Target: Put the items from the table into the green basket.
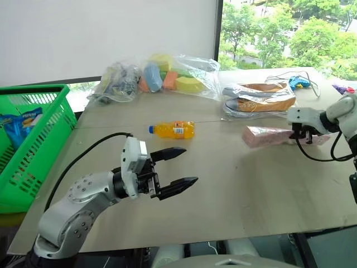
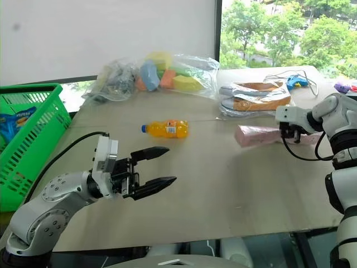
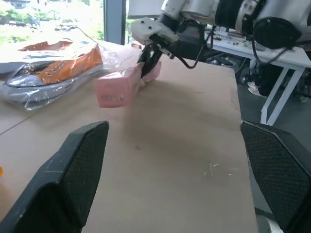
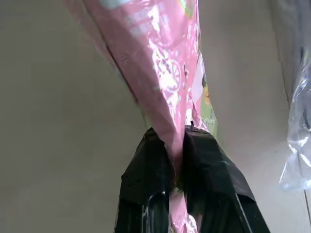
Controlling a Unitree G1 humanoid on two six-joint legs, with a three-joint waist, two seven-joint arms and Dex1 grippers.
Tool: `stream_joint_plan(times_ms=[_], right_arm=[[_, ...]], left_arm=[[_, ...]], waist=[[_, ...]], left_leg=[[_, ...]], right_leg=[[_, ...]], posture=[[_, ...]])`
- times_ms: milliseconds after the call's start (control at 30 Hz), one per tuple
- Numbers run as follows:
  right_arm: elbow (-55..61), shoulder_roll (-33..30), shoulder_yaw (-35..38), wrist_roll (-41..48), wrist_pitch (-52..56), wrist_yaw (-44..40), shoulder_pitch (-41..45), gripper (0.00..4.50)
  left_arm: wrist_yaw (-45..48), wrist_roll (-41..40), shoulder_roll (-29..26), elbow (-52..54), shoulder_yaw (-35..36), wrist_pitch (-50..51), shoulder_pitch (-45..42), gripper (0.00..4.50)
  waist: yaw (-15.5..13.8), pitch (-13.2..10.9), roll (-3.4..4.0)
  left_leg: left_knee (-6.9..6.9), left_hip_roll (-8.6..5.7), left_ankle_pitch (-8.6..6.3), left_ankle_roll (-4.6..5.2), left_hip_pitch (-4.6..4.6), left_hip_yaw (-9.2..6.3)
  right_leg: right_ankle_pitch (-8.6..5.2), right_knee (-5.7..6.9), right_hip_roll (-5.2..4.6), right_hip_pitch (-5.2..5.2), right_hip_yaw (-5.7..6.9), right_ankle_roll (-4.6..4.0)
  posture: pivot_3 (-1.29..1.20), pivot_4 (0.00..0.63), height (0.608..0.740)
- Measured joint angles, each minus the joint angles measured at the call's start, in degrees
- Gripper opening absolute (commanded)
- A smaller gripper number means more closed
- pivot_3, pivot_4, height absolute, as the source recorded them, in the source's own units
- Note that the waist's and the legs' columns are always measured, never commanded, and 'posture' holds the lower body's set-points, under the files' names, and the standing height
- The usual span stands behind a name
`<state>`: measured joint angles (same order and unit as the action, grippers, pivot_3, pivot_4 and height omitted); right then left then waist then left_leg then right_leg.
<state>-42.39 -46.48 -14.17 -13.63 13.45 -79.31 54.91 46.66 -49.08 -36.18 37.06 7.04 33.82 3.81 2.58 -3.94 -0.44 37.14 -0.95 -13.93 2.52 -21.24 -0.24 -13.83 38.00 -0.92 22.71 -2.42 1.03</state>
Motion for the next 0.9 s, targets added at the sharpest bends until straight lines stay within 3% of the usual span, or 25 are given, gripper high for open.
stream_joint_plan(times_ms=[33, 200, 400, 567, 833, 867, 900], right_arm=[[8.81, 1.91, 3.47, 5.2, 10.12, -1.26, -0.63, 0.03], [37.26, 9.64, 11.12, 19.88, 40.01, 2.52, -1.9, 0.03], [55.63, 21.83, 16.58, 34.37, 64.4, 11.84, -4.91, 0.03], [61.81, 23.01, 17.55, 40.69, 69.34, 16.47, -5.66, 0.03], [65.01, 24.72, 15.87, 47.85, 70.6, 22.37, -6.61, 0.03], [65.1, 24.88, 15.13, 48.31, 70.37, 22.97, -6.81, 0.0], [65.13, 25.03, 14.5, 48.9, 70.26, 23.73, -7.05, 0.0]], left_arm=[[-1.48, -0.99, 1.48, -0.52, -0.53, 0.85, -0.76, 4.5], [-5.27, -4.63, 5.43, -2.47, -0.98, 2.97, -4.64, 4.5], [-8.66, -9.81, 8.23, -8.05, -0.35, 5.84, -12.33, 4.5], [-11.58, -15.21, 8.53, -10.88, 2.69, 7.91, -15.63, 4.5], [-13.53, -16.75, 9.88, -10.93, 2.82, 8.24, -19.38, 4.5], [-13.51, -16.73, 10.19, -10.87, 2.74, 8.19, -19.61, 3.97], [-13.37, -16.84, 10.47, -10.72, 2.4, 8.19, -19.7, 3.73]], waist=[[0.16, 0.01, 0.05], [-0.72, 0.22, 0.08], [-1.48, 0.24, 0.06], [-1.47, 0.36, -0.1], [-1.02, 0.38, -0.1], [-0.86, 0.39, -0.1], [-0.74, 0.39, -0.1]], left_leg=[[-0.01, 0.05, 0.0, 0.0, -0.04, -0.01], [0.1, 0.14, 0.0, -0.02, -0.51, -0.72], [0.28, -0.24, 0.02, -0.07, -1.07, -0.74], [0.31, -0.42, 0.03, -0.08, -1.43, -0.9], [0.28, -0.43, 0.06, -0.13, -1.44, -0.93], [0.28, -0.43, 0.07, -0.14, -1.44, -0.93], [0.28, -0.43, 0.07, -0.14, -1.44, -0.93]], right_leg=[[0.02, 0.0, 0.06, 0.04, 0.01, 0.02], [0.01, 0.0, 0.18, 0.27, 0.6, -0.01], [0.09, -0.03, -0.28, 0.66, 0.71, 0.05], [0.12, -0.03, -0.44, 0.94, 0.88, 0.08], [0.13, -0.01, -0.42, 0.95, 0.91, 0.06], [0.13, -0.01, -0.41, 0.94, 0.91, 0.06], [0.13, -0.01, -0.41, 0.94, 0.92, 0.06]], posture=[[-0.03, 0.009, 0.74], [-0.05, 0.0, 0.74], [-0.06, 0.0, 0.74], [-0.05, 0.0, 0.74], [-0.04, 0.0, 0.74], [-0.04, 0.0, 0.74], [-0.04, 0.0, 0.74]])
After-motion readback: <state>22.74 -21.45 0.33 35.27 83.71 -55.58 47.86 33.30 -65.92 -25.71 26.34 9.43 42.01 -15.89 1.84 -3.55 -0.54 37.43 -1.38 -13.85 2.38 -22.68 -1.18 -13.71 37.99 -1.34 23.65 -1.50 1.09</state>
